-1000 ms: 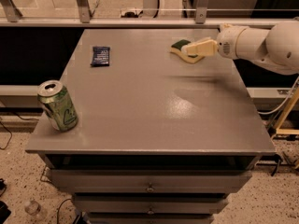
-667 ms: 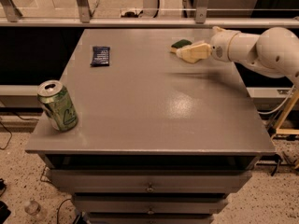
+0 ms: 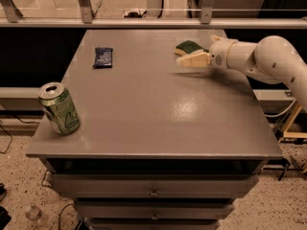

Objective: Move sponge near green can

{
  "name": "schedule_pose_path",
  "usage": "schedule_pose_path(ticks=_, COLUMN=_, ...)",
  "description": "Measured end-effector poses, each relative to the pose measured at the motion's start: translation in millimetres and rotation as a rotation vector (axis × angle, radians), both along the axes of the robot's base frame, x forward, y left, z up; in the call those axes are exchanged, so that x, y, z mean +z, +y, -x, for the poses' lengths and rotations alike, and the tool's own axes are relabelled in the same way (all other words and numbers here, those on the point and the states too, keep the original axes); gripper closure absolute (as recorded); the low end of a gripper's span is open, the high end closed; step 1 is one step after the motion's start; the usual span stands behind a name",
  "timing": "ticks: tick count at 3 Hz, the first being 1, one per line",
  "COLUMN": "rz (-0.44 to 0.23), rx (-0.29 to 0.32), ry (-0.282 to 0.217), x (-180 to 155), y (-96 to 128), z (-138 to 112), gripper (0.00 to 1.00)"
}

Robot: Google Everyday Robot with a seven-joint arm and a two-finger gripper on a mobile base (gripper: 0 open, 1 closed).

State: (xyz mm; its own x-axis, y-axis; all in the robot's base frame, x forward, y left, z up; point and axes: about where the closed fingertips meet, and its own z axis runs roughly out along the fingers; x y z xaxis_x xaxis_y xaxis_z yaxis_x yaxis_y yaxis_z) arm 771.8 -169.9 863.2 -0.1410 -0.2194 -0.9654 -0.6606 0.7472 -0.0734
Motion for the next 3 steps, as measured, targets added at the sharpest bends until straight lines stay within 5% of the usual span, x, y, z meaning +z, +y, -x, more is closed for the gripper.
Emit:
schedule_pose_path(ticks=1, rz=-0.011, rx=0.005, ry=0.046, x=-18, y=3, z=-1, gripper=0.0)
schedule_pose_path(ticks=3, rz=-0.051, rx=0.01, ry=0.088, x=-36, y=13, z=-5, gripper=0.41)
